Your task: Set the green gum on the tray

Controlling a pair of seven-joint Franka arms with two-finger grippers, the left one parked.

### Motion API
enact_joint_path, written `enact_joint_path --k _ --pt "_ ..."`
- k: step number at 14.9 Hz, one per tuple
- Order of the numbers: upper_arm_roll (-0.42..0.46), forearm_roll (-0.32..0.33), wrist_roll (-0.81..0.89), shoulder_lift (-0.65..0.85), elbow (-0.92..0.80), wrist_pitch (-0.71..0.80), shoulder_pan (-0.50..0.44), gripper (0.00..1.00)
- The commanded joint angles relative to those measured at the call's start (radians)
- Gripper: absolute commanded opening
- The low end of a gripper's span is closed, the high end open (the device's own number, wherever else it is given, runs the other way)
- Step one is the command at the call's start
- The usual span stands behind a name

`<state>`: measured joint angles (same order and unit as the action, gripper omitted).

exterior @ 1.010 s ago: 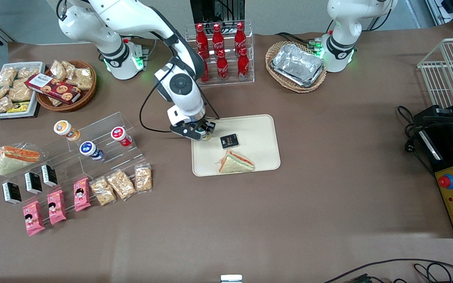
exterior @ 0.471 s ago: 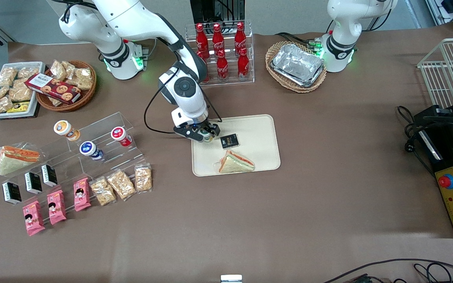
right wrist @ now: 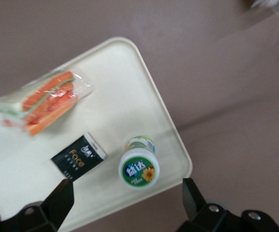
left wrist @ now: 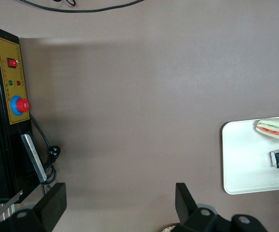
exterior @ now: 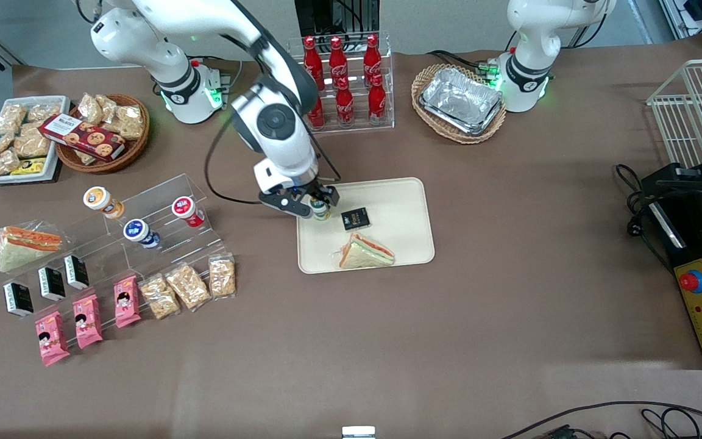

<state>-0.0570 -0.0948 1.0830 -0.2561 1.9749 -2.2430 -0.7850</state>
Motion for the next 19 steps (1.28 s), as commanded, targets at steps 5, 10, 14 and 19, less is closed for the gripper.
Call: enact_joint_path --k 5,10,14,19 --pt "-0.006 0.000 -0.367 0.107 -0.508 0.722 0.169 1.00" --pt "-0.003 0.038 -0.841 0.216 -0.498 0.781 0.467 1.00" --pt "0.000 0.109 -1.188 0.204 -0.498 0.718 0.680 1.00" --pt "-0.001 0.095 -1.238 0.179 -0.499 0.723 0.765 1.00"
